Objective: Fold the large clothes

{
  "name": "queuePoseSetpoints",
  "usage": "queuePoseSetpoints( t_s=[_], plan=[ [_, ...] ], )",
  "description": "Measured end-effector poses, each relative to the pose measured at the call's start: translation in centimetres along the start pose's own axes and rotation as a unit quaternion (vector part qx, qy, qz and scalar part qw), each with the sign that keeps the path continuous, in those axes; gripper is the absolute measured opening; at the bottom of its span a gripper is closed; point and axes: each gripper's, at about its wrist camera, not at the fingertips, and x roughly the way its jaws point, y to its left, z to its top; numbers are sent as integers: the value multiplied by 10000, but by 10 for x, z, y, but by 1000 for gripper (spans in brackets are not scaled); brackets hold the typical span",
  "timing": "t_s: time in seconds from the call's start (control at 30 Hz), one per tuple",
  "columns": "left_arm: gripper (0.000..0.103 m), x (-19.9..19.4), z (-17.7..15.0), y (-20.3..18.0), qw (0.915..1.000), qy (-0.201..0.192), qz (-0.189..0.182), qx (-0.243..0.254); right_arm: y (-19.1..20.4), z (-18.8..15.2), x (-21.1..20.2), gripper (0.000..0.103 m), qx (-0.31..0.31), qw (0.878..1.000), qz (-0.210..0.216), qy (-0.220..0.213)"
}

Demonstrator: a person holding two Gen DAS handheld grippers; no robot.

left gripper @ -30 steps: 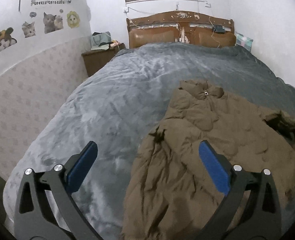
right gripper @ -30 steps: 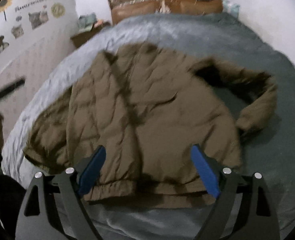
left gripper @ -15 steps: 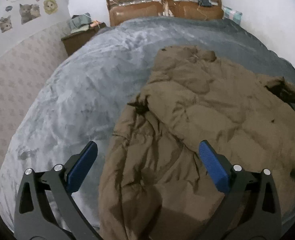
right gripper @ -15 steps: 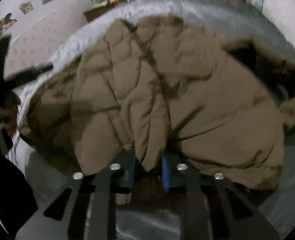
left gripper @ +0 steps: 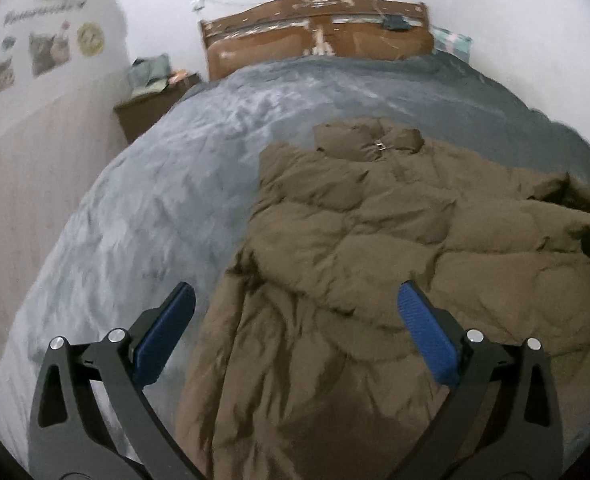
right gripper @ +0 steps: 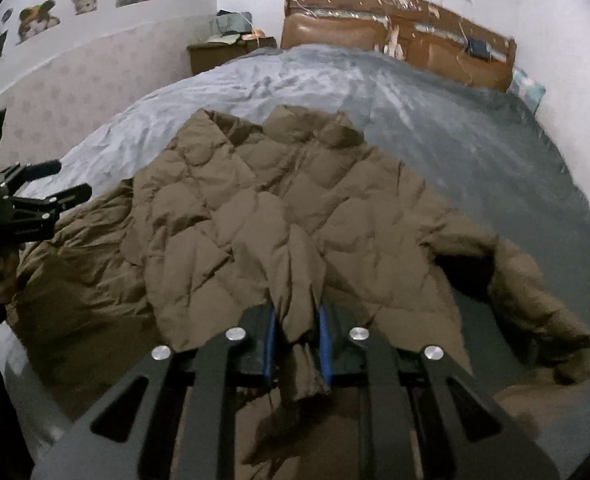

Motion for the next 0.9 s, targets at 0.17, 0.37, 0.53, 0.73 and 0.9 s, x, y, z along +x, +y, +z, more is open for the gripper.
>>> queuePoseSetpoints(
  t_s=[0.17,0.37,0.53,0.73,0.9],
  plan=[
    [100,48,13,-34,9969,227,84,754,-5,-18,26,79,206,9993,55,291],
    [66,99,12,-48,9896,867,-165,1136,-12,-20,23,89,305,9988,-164,347],
    [29,127,-12,-48,9874,1254,-173,953,-23,-24,38,89,775,9945,-176,681],
    [0,123,-10,-24,9915,1237,-262,296,-35,-41,47,88,2028,9747,325,881],
    [0,106,-2,-12,9945,1009,-259,96,-9,-40,50,15,1618,9830,287,817]
  ],
)
